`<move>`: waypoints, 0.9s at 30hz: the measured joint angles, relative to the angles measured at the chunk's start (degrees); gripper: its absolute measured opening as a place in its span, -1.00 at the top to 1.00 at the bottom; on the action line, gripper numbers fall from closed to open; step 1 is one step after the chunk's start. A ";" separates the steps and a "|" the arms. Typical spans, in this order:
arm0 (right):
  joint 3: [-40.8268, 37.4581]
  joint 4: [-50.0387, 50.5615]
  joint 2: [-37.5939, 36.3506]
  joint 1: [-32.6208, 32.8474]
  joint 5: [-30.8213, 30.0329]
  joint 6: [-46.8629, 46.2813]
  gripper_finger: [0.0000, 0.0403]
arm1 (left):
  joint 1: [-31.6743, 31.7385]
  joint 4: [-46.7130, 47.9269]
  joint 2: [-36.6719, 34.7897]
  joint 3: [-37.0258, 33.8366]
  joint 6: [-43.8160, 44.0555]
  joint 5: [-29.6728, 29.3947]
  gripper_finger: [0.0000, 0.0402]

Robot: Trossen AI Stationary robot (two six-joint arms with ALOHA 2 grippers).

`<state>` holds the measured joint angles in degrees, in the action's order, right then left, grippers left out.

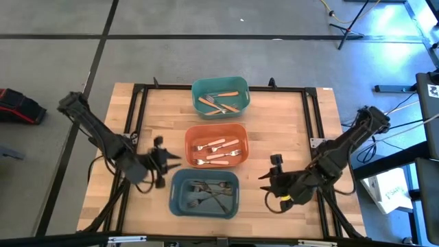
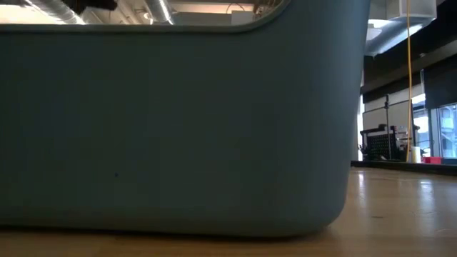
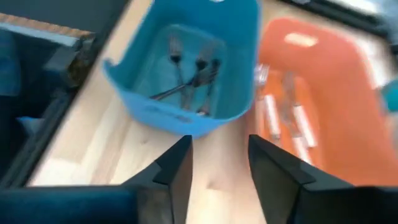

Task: Sort silverware by color (type)
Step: Return to Home Position

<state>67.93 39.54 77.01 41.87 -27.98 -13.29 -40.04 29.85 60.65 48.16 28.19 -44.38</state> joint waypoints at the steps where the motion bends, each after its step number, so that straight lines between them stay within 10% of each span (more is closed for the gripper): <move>1: -1.99 -1.92 -1.09 -0.50 0.87 0.16 0.34 | 0.54 -1.15 -2.40 -2.00 -0.22 -0.10 0.50; 14: -35.96 -29.96 -29.93 -11.30 14.11 4.59 0.98 | 12.27 -8.66 -23.31 -20.09 -5.84 1.44 0.50; 27: -52.61 -36.82 -55.08 -22.62 26.09 7.24 0.99 | 26.28 -30.98 -34.18 -35.92 -19.38 29.91 0.69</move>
<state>15.32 2.72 21.93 19.25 -1.89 -6.04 -13.76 -1.13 26.47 12.25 8.80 -14.47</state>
